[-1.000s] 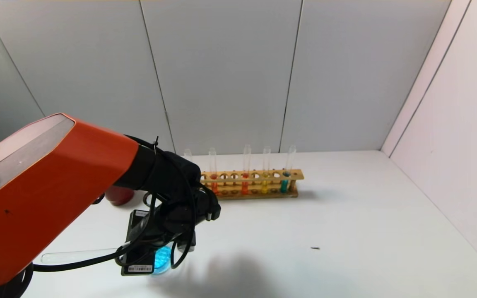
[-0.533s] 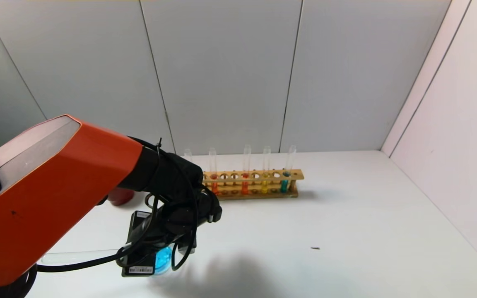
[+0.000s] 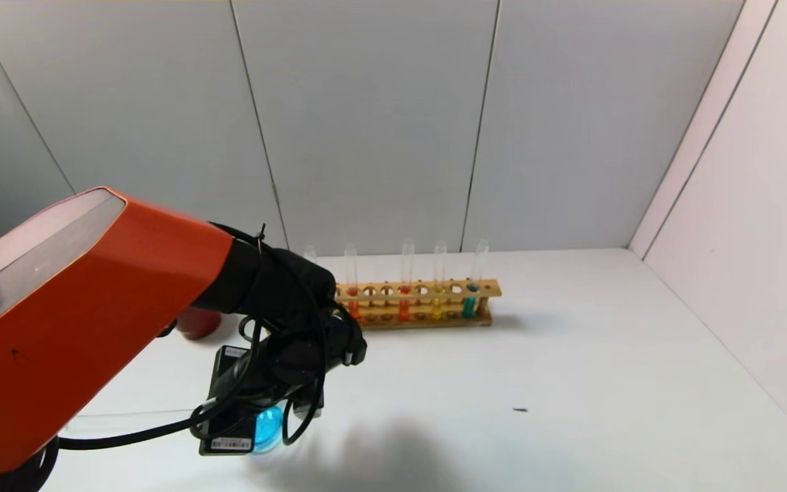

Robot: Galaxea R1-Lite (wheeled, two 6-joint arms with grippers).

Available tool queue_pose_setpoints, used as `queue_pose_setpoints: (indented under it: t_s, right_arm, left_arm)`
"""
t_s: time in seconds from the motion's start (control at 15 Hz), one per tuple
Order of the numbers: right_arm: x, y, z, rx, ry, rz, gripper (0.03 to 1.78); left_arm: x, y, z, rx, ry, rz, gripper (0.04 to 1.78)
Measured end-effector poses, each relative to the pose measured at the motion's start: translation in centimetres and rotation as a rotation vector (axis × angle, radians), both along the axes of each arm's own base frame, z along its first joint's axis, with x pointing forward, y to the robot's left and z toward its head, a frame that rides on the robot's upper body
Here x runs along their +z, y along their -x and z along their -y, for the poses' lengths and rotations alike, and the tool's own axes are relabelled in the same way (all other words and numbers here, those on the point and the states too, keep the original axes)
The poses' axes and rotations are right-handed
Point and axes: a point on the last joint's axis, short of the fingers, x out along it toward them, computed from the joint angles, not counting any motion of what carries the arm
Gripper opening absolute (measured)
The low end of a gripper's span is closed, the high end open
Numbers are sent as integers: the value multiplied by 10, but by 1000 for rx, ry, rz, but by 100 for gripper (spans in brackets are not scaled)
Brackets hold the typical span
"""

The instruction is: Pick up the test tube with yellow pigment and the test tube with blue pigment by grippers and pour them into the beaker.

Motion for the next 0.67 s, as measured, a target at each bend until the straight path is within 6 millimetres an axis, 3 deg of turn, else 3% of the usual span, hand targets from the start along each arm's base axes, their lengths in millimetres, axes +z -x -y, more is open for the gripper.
queue_pose_setpoints:
  t_s: [0.67]
  right_arm:
    - [0,0,0,0,0,0,170]
  left_arm:
    - [8,5,2,2,2,5,30]
